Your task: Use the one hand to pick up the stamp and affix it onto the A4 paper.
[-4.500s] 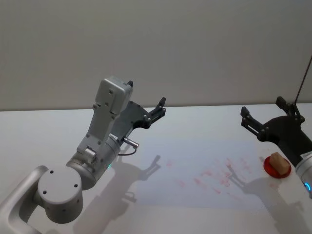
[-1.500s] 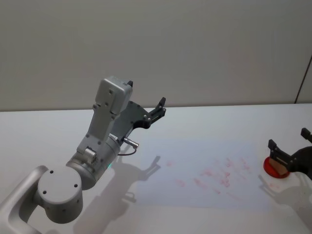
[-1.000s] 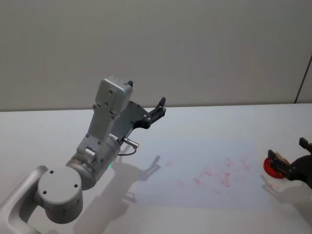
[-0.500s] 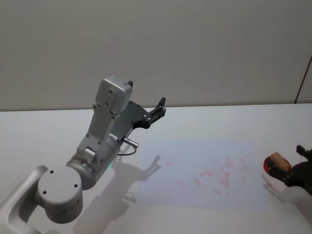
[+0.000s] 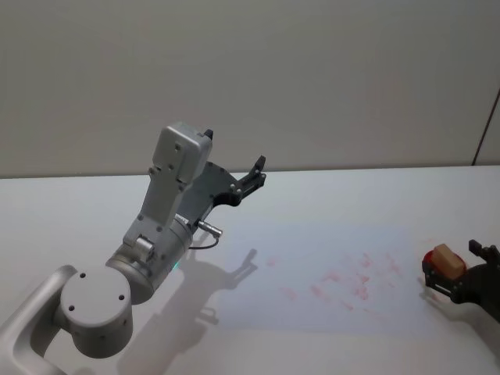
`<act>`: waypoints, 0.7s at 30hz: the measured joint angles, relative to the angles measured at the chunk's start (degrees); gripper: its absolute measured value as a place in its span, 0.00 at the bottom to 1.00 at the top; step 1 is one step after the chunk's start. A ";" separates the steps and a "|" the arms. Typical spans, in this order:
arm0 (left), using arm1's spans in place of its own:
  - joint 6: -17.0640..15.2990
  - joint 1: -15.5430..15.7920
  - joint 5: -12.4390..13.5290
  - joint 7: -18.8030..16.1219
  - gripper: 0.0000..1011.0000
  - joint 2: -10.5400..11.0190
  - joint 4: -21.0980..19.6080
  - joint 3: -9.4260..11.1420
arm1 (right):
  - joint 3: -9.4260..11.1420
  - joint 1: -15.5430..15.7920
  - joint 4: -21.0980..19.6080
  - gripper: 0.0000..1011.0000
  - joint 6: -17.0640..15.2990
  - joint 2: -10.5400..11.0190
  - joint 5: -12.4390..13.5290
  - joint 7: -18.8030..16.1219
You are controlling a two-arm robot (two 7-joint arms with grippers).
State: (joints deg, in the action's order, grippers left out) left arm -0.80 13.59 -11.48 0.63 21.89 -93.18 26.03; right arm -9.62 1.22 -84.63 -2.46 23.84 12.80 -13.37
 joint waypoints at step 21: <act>0.00 0.00 0.00 0.00 0.99 0.00 0.00 0.00 | -0.37 -1.90 2.83 0.67 -0.50 -0.98 -1.45 -0.14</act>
State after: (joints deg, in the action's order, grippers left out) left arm -0.79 13.59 -11.48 0.63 21.89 -93.18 26.02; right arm -10.00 -0.68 -81.80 -2.96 22.86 11.35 -13.52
